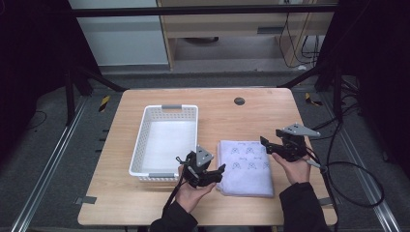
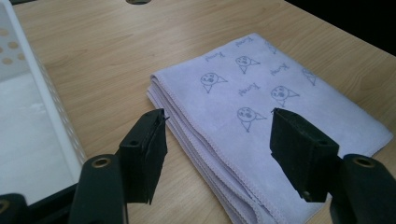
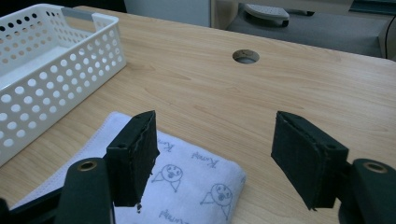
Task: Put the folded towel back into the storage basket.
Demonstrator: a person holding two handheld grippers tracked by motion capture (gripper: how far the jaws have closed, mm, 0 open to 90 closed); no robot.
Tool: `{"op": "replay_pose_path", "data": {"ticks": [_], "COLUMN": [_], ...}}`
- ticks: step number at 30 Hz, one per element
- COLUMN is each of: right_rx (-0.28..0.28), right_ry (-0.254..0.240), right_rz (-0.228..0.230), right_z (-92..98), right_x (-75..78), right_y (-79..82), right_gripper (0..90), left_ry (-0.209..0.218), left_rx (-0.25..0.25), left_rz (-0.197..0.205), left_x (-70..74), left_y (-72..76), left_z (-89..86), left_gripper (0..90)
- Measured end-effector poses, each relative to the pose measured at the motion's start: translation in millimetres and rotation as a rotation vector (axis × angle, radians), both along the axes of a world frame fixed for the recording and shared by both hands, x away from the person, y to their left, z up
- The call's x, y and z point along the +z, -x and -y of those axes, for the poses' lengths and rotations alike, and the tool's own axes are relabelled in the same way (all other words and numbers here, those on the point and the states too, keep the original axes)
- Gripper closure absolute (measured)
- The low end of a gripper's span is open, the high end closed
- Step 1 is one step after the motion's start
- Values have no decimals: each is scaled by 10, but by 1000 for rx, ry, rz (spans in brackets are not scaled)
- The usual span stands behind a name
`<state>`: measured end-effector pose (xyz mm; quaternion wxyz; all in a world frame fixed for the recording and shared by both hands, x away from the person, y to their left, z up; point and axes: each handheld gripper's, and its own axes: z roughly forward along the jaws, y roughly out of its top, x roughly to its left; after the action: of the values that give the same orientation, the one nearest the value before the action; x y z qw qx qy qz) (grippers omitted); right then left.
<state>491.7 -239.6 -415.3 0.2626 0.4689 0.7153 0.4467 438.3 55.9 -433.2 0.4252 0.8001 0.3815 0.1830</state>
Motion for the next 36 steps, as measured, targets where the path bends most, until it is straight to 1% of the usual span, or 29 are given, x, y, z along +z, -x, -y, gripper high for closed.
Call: {"op": "replay_pose_path", "data": {"ticks": [6,13,14,20,21,22,25,26,29,32,34,36], "right_rx": [-4,1,1,-12,-13,-15,-17,-17,-19,-15,-16,-16], "right_ry": [20,25,16,14,6,15,19,19,17,26,21,31], "right_rz": [2,-3,-5,-26,-37,-41,-58,-61,-81,-89,-101,-109], "right_z": [-11,-26,-23,40,44,52,63,64,57,45,36,41], "right_x": [-36,-71,-81,-202,-221,-251,-300,-312,-353,-392,-415,-441], "right_y": [-42,-72,-76,-94,-94,-102,-119,-124,-142,-165,-174,-184], "right_gripper": [311,311,312,313,314,315,319,321,325,329,332,335], "left_ry": [-9,-28,-29,-36,-38,-39,-34,-40,-40,-41,-46,-50], "left_rx": [-2,-8,-8,-8,-8,-7,-5,-7,-4,-2,-6,-9], "left_rz": [-12,-20,-21,-39,-42,-46,-53,-56,-66,-75,-77,-80], "left_x": [-69,-154,-169,-254,-273,-286,-322,-331,-369,-397,-415,-435], "left_y": [-6,3,5,11,14,17,24,24,26,35,39,42], "left_z": [71,125,129,144,148,151,156,154,160,170,174,177], "left_gripper": [353,366,369,377,378,379,382,384,385,384,383,383]}}
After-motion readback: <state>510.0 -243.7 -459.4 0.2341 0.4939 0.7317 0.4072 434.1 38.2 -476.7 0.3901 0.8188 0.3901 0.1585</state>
